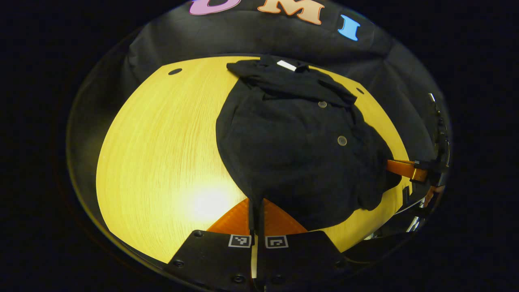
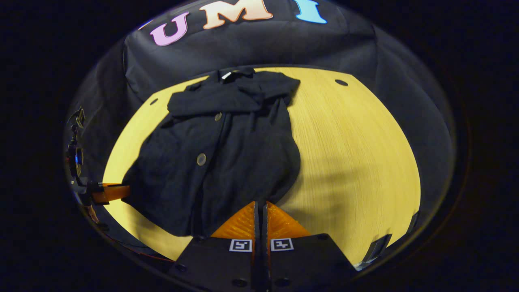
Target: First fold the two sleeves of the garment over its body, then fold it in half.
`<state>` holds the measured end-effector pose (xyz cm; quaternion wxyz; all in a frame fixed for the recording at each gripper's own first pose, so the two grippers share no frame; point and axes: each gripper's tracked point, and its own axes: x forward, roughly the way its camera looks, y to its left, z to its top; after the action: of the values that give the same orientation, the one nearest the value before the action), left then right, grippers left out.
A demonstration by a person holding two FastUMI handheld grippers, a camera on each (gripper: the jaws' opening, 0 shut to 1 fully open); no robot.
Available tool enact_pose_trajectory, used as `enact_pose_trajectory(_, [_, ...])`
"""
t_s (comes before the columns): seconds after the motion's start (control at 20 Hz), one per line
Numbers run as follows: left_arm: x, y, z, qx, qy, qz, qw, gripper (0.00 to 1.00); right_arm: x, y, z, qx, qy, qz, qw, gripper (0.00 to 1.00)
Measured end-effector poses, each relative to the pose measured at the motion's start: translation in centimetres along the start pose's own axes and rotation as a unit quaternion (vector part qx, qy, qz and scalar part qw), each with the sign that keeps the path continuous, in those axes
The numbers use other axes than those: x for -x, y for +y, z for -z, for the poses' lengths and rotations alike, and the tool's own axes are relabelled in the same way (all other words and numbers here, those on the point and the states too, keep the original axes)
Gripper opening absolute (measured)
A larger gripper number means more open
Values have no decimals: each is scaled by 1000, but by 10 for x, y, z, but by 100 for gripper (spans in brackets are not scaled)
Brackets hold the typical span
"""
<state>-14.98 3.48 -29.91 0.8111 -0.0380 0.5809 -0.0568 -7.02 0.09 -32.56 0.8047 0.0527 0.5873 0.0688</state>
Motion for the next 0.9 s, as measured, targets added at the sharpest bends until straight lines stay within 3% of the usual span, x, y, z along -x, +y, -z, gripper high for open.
enact_pose_trajectory(0.4, [13, 4, -133, -25, -97, 3, 995, 0, 20, 18, -127, 1, -96, -39, 995, 0])
enact_pose_trajectory(0.9, [-19, 8, -308, -72, -226, -7, 971, 0, -5, 12, -302, 67, -217, -23, 974, 2])
